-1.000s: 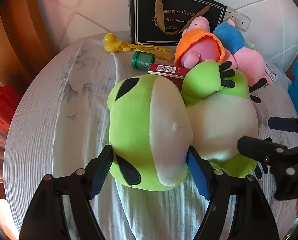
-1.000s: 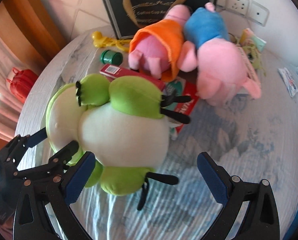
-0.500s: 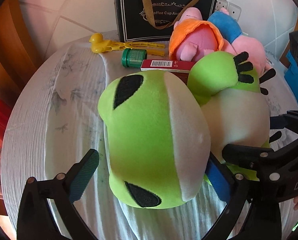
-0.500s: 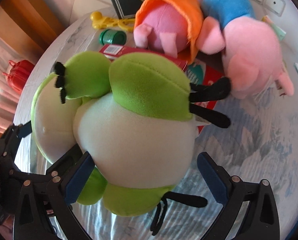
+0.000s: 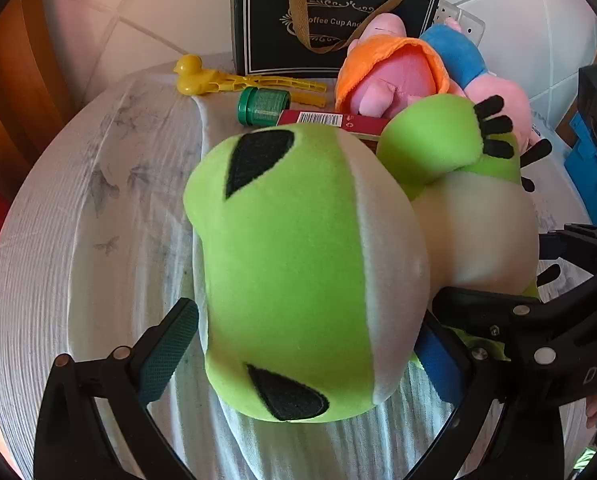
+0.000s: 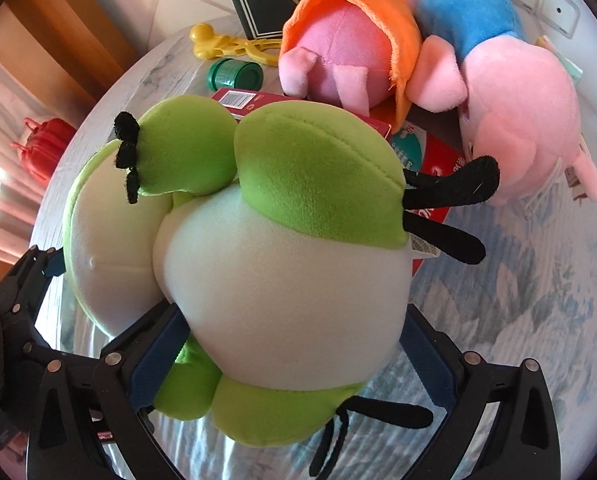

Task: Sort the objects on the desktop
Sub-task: 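Lift the frog plush with both tools and carry it toward the crate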

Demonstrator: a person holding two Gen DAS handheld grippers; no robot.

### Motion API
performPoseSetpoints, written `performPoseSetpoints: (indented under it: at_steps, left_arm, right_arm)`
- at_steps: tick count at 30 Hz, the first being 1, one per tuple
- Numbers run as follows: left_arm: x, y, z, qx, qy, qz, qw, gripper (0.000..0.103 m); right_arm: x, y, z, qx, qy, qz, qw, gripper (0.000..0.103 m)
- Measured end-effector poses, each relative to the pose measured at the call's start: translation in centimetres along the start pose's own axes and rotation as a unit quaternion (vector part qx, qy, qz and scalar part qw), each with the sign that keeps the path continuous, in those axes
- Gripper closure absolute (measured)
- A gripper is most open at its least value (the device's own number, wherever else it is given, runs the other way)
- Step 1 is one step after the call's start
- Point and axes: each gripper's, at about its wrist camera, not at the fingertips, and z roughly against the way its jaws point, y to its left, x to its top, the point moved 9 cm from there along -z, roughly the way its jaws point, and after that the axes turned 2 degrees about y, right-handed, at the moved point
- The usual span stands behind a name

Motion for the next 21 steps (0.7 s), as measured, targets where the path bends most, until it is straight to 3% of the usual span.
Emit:
performPoseSetpoints:
  at_steps: [6,7,8,12,21]
  left_arm:
    - [-0.4,-0.2,-0.3,-0.009,0.016,0.029,0.9994,0.0]
    - [-0.5,-0.4,-0.1,-0.01,0.013,0.028,0.9995,0.002]
    - [-0.5,-0.8,0.1,-0.014,0.005,0.02,0.9997,0.01]
    - [-0.9,-2.0,1.2,0.006,-0.017,-0.006,0.9998,0.019]
    - [-3.8,-4.4,3.7,-0.014,-0.029,0.015,0.9994,0.023]
  right_arm:
    - [-0.3,0.0,-0.5,0.013,0.004,-0.017,1.0,0.0]
    - [-0.3,0.0,-0.4,0.017,0.002,-0.017,1.0,0.0]
    - [-0.3,-0.1,-0.4,0.02,0.002,-0.015,1.0,0.0]
    - [-0.9,0.1,0.2,0.017,-0.002,0.003,1.0,0.002]
    - [-3.4,-0.6,2.4,0.014,-0.017,0.023,0.999,0.007]
